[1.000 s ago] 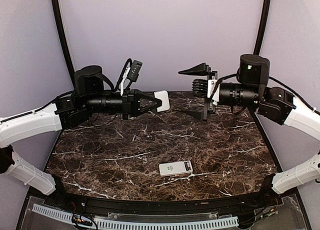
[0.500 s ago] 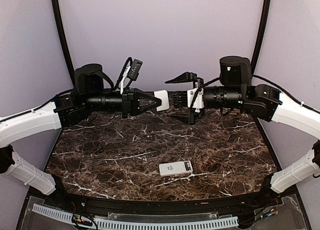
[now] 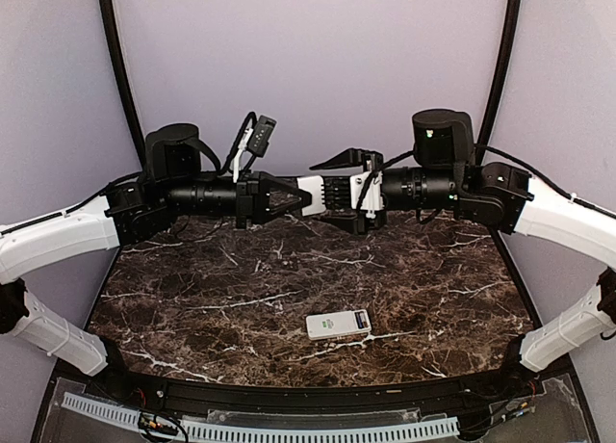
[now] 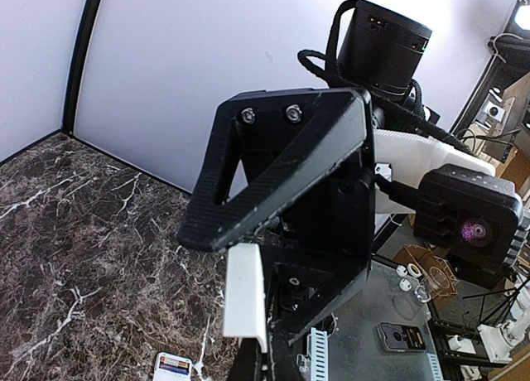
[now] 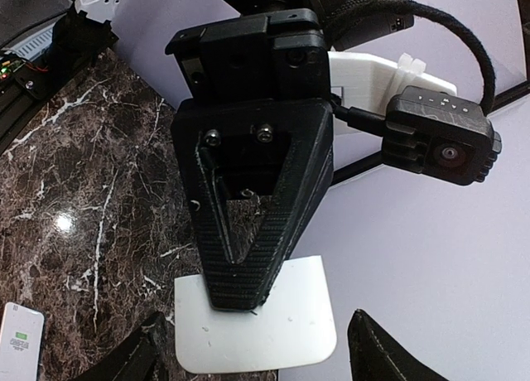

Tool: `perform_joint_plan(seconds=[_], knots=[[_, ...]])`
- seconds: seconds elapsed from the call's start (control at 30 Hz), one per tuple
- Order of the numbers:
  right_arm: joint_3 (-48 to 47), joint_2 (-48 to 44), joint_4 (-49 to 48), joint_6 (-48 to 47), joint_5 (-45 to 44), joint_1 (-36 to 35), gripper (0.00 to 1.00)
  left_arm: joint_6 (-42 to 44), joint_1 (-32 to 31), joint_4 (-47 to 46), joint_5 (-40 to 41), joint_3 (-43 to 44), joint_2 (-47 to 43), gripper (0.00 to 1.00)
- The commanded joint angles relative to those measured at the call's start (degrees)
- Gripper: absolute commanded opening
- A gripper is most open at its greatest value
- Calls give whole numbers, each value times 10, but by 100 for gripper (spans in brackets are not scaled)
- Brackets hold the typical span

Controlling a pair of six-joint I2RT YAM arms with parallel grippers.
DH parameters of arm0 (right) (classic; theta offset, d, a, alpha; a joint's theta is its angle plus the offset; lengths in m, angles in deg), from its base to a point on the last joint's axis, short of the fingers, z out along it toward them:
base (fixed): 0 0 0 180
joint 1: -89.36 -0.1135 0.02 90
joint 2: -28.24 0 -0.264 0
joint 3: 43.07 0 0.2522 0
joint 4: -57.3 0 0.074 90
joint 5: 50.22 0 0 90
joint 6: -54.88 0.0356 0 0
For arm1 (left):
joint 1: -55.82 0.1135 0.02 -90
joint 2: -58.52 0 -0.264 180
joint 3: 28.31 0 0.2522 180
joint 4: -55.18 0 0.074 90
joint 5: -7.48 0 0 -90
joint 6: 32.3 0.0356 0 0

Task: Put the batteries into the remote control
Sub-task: Pass from the left arm to the right

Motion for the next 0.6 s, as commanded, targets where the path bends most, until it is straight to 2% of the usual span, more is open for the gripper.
perform_joint_plan(seconds=[0.0,0.43,0.57], knots=[[-14,5,-22,8,-1,-7,71,5,3,2,-9,16,0,0],[-15,8,-20,3,8,-14,72,3,3,-2,-12,16,2,0],[-16,8,-19,2,9,-15,68,4,3,-1,-13,16,2,0]])
